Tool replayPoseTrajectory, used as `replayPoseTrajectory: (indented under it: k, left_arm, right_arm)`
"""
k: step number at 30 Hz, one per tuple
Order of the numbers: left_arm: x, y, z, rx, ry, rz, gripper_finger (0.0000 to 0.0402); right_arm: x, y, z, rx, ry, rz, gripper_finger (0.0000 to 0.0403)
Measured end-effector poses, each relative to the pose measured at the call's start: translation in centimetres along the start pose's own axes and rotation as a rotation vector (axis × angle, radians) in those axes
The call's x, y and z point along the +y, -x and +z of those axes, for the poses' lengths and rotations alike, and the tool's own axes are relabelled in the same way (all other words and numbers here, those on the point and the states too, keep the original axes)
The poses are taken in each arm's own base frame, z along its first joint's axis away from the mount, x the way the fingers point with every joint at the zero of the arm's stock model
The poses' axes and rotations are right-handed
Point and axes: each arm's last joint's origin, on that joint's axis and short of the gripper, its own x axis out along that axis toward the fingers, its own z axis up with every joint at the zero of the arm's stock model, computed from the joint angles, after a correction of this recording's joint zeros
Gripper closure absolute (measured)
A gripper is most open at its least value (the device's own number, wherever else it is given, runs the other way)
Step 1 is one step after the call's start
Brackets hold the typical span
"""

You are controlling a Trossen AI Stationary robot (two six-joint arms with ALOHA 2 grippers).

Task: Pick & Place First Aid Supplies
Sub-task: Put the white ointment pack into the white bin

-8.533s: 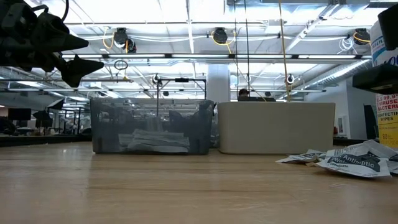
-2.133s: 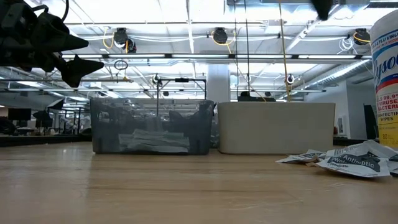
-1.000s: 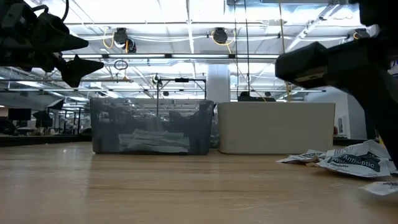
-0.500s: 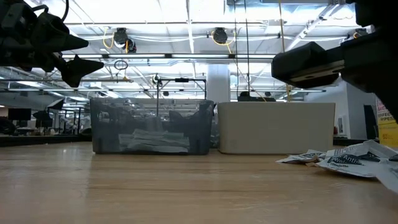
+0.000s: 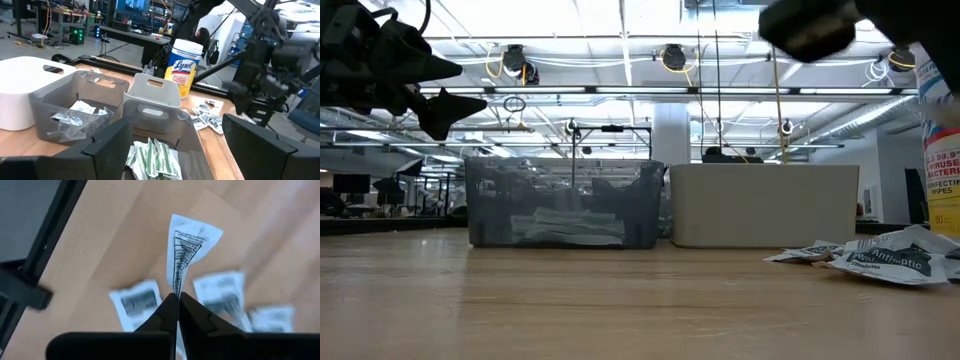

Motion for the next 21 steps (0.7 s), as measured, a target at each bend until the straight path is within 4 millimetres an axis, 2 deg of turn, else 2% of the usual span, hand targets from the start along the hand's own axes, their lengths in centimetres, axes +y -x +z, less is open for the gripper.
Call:
replayPoseTrajectory:
  k: [6,11,16,21]
  left_arm:
    - [0.0,0.0,0.0,0.000,0.000,0.000,0.0091]
    - [0.0,0.0,0.0,0.000,0.000,0.000,0.0091]
    - [0.0,0.0,0.0,0.000,0.000,0.000,0.0091]
    - [0.0,0.0,0.0,0.000,0.000,0.000,0.0091]
  right_arm:
    - [-1.1,4.9,-1.5,-0.057,-0.027,-0.002,0.0401]
    - [-2.1,8.1,-2.9,-0.102,-0.055,-0.006,0.0401]
    - [-4.0,9.8,-3.6,-0.135,-0.110,-0.016,0.0402]
    - [-7.3,10.4,-4.4,-0.130,-0.189,-0.040,0.0402]
